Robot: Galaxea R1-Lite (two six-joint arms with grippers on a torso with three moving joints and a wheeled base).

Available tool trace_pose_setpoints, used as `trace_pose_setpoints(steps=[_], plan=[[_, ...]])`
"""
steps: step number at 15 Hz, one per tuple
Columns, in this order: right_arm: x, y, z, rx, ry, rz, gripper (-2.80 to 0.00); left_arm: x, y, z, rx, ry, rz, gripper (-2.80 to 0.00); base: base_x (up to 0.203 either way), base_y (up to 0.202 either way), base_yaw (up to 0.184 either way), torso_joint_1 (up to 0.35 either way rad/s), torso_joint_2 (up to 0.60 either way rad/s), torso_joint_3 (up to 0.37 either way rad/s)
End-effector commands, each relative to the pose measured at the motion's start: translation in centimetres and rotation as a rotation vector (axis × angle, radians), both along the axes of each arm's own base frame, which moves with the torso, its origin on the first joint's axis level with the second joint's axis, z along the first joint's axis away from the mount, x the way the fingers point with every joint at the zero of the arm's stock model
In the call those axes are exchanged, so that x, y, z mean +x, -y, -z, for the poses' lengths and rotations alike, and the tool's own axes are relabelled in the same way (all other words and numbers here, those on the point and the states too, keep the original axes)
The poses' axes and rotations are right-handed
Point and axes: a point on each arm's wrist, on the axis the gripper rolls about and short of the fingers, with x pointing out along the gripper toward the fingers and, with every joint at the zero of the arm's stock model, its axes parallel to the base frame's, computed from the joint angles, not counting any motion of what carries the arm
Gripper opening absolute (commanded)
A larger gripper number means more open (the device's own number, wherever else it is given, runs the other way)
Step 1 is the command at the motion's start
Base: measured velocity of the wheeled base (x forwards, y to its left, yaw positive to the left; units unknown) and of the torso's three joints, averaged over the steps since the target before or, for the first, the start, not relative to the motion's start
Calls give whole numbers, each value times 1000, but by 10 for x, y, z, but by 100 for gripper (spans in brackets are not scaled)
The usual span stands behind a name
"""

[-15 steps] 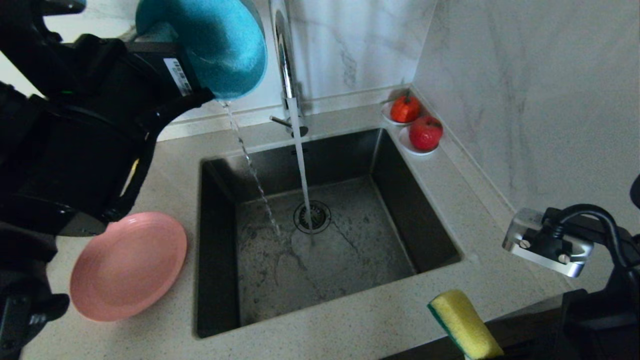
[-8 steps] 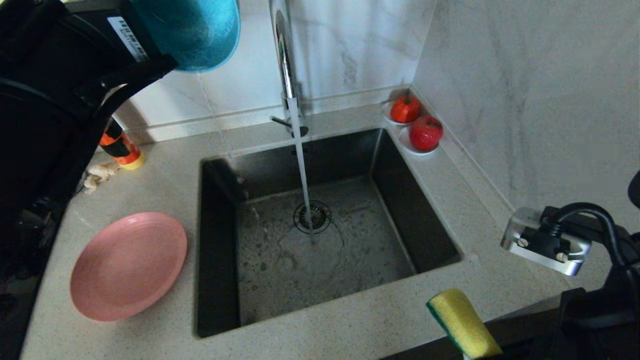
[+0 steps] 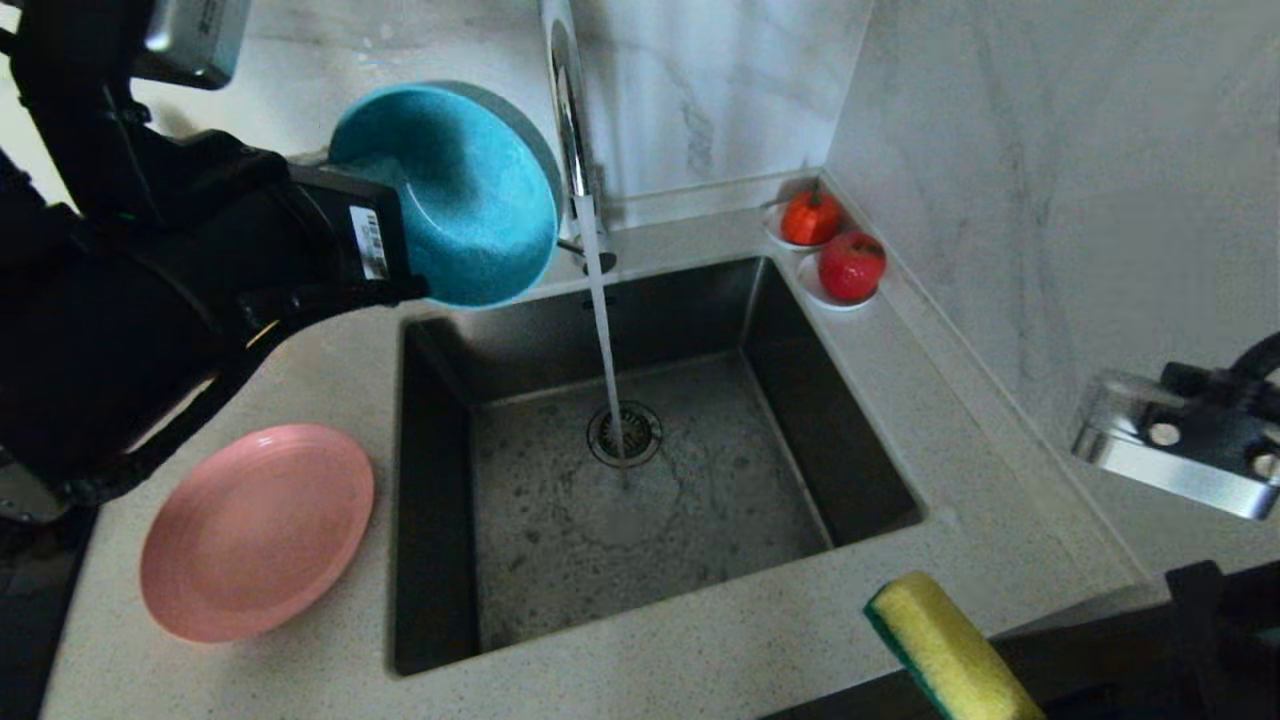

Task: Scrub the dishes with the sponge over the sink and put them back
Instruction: Wipe the bowl

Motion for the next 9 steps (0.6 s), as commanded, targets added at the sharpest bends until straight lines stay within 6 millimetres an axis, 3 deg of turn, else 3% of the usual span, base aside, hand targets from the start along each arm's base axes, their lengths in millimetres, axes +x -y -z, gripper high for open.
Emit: trace_pose_setpoints(steps=[1, 5, 9], plan=[[-11, 7, -17, 60, -25, -60, -280, -14, 0, 4, 83, -115, 105, -280, 0, 0, 0, 0, 0, 0], [-21, 16, -48, 143, -98, -155, -280, -26, 17, 22, 133, -252, 253, -280, 0, 0, 0, 0, 0, 0], [-16, 3, -51, 143, -172, -210, -280, -28, 32, 40, 121, -423, 372, -280, 0, 0, 0, 0, 0, 0]])
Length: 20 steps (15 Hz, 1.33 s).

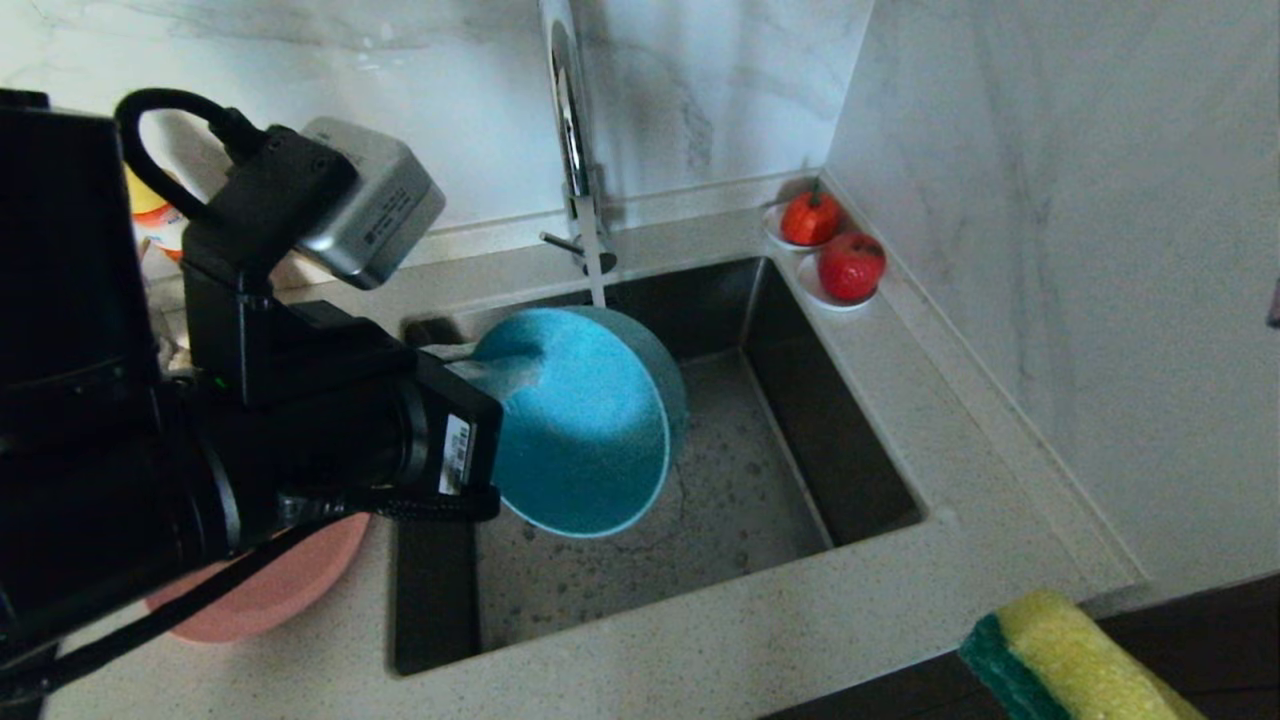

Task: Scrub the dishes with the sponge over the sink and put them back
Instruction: Wipe the bowl

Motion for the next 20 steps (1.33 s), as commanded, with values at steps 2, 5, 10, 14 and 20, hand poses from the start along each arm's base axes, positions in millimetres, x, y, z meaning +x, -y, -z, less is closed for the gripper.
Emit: trace_pose_setpoints(steps=[2, 5, 10, 14, 20], plan=[[10, -21, 4, -14, -79, -33, -280, 8, 17, 12, -3, -78, 17, -280, 0, 0, 0, 0, 0, 0], [18, -36, 10, -32, -128, -57, -280, 7, 26, 15, -35, -107, 35, -280, 0, 0, 0, 0, 0, 0], [28, -56, 22, -66, -200, -96, -280, -2, 36, 16, -119, -168, 65, -280, 0, 0, 0, 0, 0, 0], [38, -71, 32, -106, -235, -82, -280, 0, 43, 30, -125, -227, 59, -280, 0, 0, 0, 0, 0, 0], [51, -78, 41, -133, -260, -42, -280, 9, 50, 40, -80, -201, -80, -280, 0, 0, 0, 0, 0, 0]])
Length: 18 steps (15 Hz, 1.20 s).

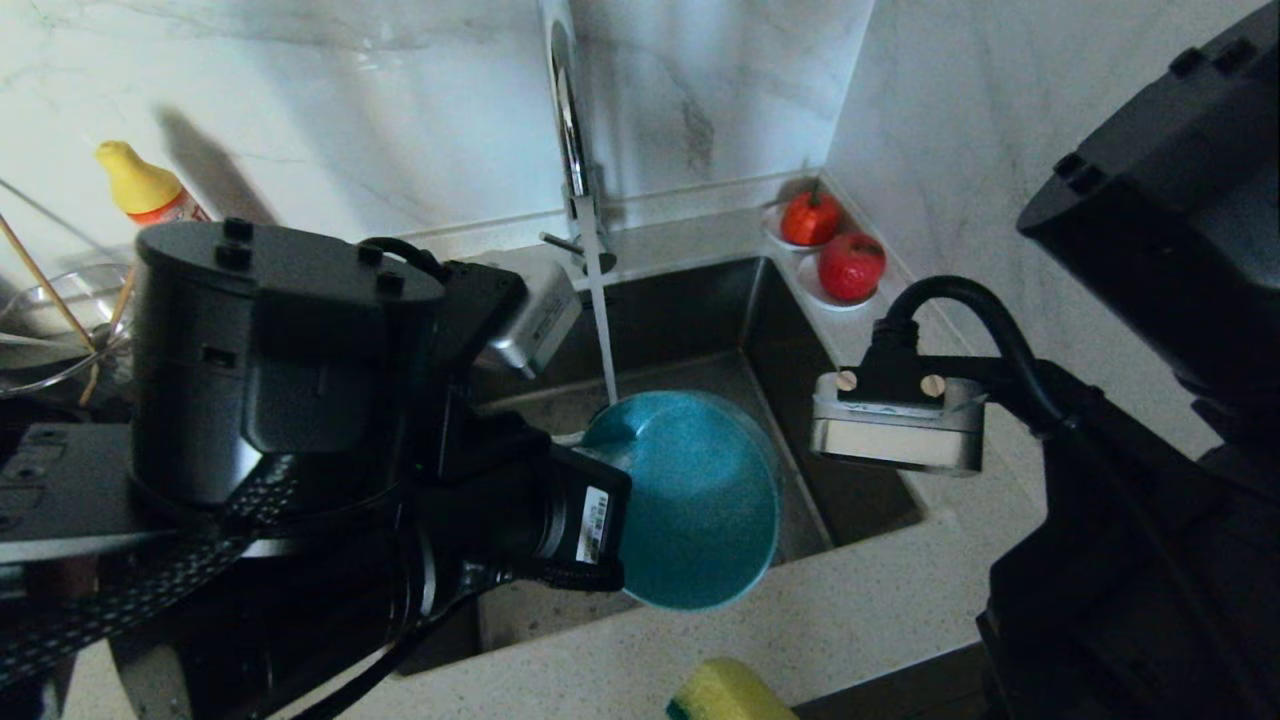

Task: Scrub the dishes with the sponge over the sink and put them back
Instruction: Wipe the bowl

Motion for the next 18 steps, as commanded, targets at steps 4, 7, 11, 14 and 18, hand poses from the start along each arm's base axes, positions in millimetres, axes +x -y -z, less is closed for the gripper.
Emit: trace_pose_setpoints(steps=[4, 7, 11, 14, 18], plan=[[17, -17, 5, -15, -17, 26, -280, 4, 6, 1, 74, 84, -218, -280, 0, 0, 0, 0, 0, 0], [28, -28, 6, -13, -16, 39, -280, 2, 4, -2, 98, 132, -292, -280, 0, 0, 0, 0, 0, 0], [41, -40, 9, -14, -17, 52, -280, -1, -2, -10, 52, 218, -310, -280, 0, 0, 0, 0, 0, 0], [47, -48, 10, -10, -15, 53, -280, -2, -4, -5, 52, 258, -305, -280, 0, 0, 0, 0, 0, 0], [61, -51, 6, 22, -11, 104, -280, -7, -7, 7, 73, 272, -291, -280, 0, 0, 0, 0, 0, 0]])
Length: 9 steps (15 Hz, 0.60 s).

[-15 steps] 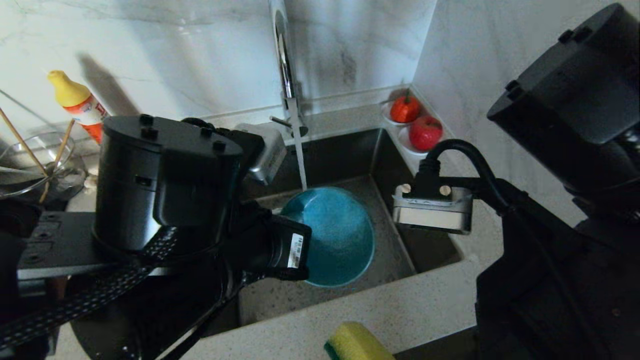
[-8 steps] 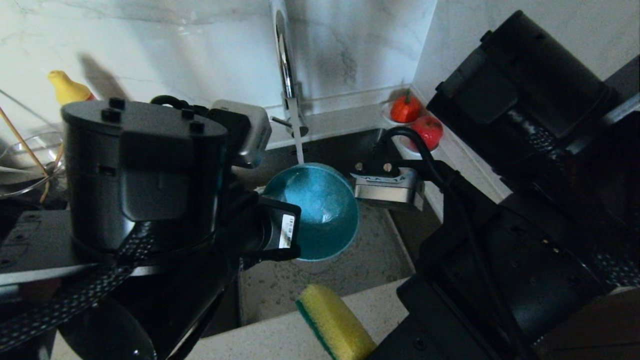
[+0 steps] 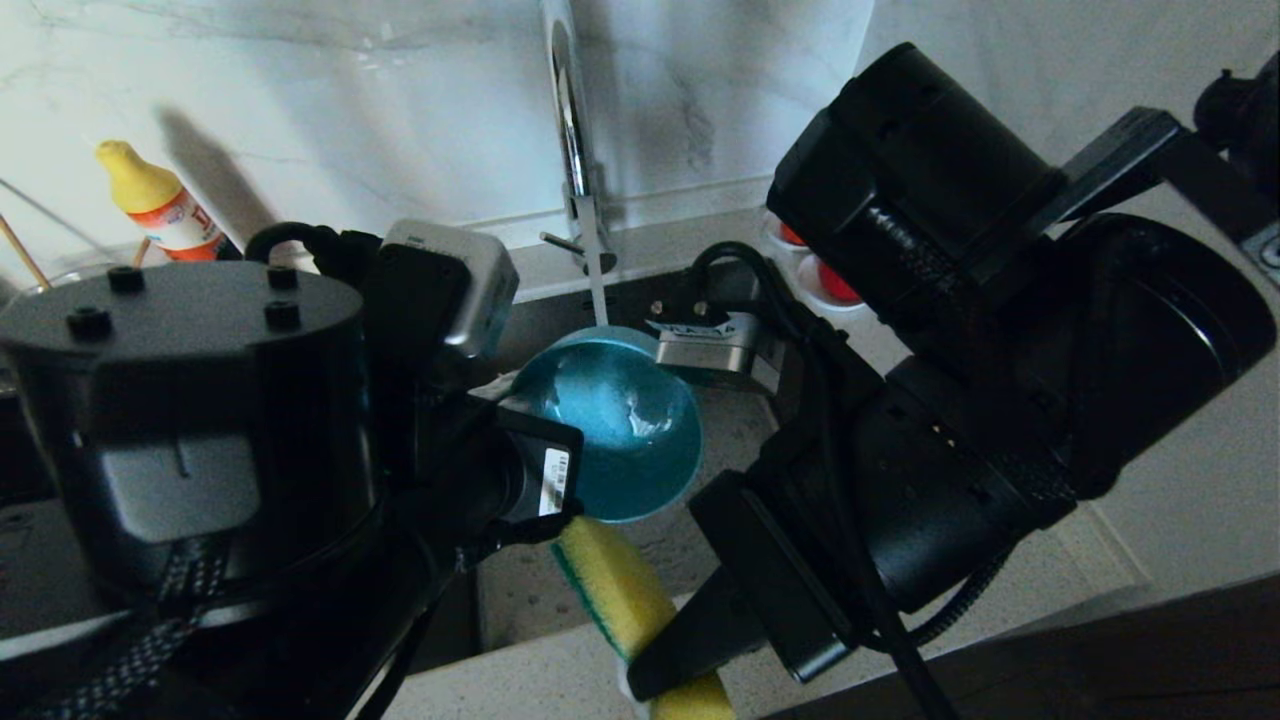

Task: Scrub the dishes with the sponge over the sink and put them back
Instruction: Wipe the bowl

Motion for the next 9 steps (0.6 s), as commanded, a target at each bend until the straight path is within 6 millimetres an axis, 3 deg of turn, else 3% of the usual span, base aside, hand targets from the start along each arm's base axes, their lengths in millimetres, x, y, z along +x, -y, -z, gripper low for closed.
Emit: trace_pose_setpoints(steps=[1, 9], plan=[[9, -2, 1, 20, 5, 21, -280, -4, -3, 3, 10, 12, 5, -280, 0, 0, 0, 0, 0, 0], [28, 8, 1, 39, 8, 81, -280, -9, -11, 4, -6, 33, 4, -280, 0, 0, 0, 0, 0, 0]])
